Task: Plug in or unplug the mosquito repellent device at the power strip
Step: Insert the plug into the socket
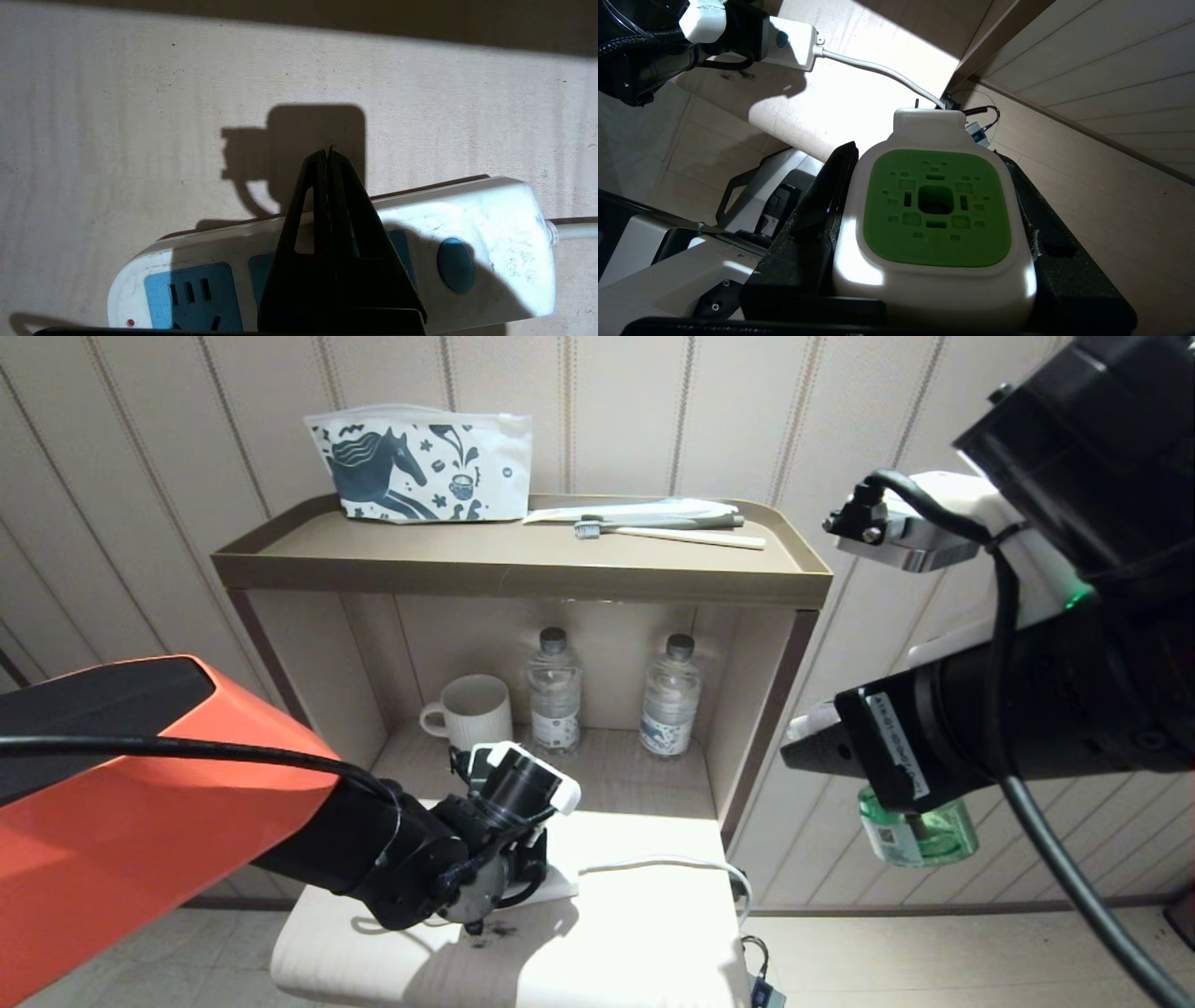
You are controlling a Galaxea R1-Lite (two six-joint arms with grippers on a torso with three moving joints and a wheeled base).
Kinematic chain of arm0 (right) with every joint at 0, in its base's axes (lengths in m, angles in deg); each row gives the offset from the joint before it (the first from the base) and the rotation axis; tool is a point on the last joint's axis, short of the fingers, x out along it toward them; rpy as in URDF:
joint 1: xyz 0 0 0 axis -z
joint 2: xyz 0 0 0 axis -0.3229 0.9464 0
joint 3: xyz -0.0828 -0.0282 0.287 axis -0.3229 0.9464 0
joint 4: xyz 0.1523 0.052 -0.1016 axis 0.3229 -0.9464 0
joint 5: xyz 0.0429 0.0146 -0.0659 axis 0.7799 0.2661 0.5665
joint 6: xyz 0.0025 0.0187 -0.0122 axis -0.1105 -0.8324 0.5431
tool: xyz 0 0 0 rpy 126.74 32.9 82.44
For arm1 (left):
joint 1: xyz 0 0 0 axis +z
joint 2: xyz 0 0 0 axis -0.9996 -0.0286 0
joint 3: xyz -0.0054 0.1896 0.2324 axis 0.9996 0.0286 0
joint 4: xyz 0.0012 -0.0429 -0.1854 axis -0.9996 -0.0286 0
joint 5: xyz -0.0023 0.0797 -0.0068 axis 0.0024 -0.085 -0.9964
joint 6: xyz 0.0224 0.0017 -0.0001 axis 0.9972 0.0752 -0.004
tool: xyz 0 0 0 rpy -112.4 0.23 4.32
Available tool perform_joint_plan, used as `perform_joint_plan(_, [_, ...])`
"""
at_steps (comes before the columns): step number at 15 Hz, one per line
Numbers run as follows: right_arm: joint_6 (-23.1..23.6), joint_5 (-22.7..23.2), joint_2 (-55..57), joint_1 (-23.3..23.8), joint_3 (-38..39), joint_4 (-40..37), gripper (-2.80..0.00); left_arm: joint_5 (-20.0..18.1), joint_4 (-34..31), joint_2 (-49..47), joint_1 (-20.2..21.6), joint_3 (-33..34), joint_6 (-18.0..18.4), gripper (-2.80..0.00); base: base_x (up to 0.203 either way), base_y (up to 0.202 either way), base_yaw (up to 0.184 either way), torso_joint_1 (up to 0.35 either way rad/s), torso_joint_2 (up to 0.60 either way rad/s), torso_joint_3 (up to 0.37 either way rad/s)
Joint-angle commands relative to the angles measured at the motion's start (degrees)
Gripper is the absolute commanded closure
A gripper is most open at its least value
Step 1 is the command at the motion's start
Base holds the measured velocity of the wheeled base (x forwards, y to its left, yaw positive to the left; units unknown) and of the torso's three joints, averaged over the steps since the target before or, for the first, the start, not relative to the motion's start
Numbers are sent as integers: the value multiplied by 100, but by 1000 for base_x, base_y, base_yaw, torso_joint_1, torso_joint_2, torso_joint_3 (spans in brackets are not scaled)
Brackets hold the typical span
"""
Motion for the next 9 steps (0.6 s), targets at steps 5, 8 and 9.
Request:
perform_joint_plan(5, [-20, -14, -14, -3, 30, -40, 0, 19, -2, -2, -132, 23, -61, 0, 0, 0, 0, 0, 0, 0])
perform_joint_plan(8, [-35, -5, -29, -3, 30, -40, 0, 19, -12, 7, -233, 23, -90, 0, 0, 0, 0, 0, 0, 0])
perform_joint_plan(9, [-38, -5, -31, -3, 30, -40, 0, 19, -3, 7, -260, 23, -96, 0, 0, 0, 0, 0, 0, 0])
